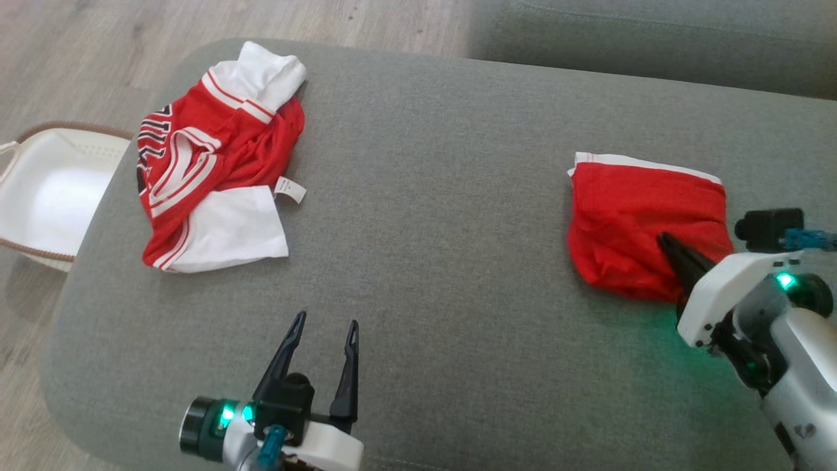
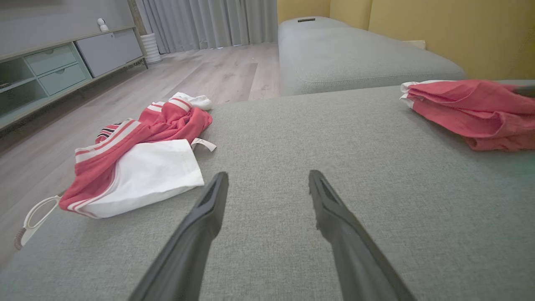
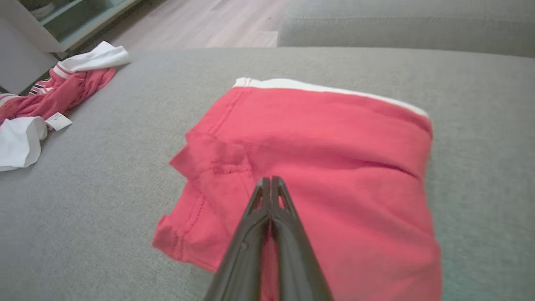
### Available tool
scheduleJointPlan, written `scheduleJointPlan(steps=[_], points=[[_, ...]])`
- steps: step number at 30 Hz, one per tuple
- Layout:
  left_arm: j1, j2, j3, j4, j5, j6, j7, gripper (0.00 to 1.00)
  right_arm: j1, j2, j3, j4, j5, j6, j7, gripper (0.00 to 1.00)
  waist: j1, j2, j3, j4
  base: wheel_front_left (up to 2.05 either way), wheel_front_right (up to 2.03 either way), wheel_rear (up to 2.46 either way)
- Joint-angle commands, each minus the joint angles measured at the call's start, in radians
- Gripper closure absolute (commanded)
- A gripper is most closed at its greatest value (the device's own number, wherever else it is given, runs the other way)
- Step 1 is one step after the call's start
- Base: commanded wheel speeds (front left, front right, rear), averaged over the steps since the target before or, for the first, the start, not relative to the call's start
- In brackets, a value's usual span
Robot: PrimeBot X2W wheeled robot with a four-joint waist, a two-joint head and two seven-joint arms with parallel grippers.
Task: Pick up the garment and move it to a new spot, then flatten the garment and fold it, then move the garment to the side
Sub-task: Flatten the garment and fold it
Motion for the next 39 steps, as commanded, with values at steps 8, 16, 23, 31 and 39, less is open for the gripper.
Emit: scheduleJointPlan(steps=[8,16,23,31,39], points=[[-0.047,-0.009,0.022,-0.016,-0.008,-0.003,-0.012,0.0,-0.028,-0.009,0.142,0.035,0.172,0.007,0.062,1.0,0.0,0.0,-0.015,0.024,0.0,0.0,0.0],[-0.024,-0.004,0.025,-0.016,-0.006,0.001,-0.012,0.0,0.052,-0.107,0.267,-0.204,0.422,0.007,0.119,1.0,0.0,0.0,-0.047,0.018,0.0,0.0,0.0],[-0.018,0.0,0.021,-0.019,-0.003,-0.004,-0.012,0.0,0.033,-0.181,0.22,-0.161,0.391,0.007,-0.019,1.0,0.0,0.0,-0.05,0.013,0.0,0.0,0.0],[-0.038,-0.001,0.01,-0.011,0.0,-0.017,-0.012,0.0,-0.037,-0.091,0.264,0.029,0.372,0.007,-0.05,1.0,0.0,0.0,-0.036,0.027,0.0,0.0,0.0],[-0.027,0.007,0.011,0.003,-0.001,-0.015,-0.012,0.0,-0.011,0.04,0.409,0.012,0.426,0.007,-0.062,1.0,0.0,0.0,-0.076,0.033,0.0,0.0,0.0]])
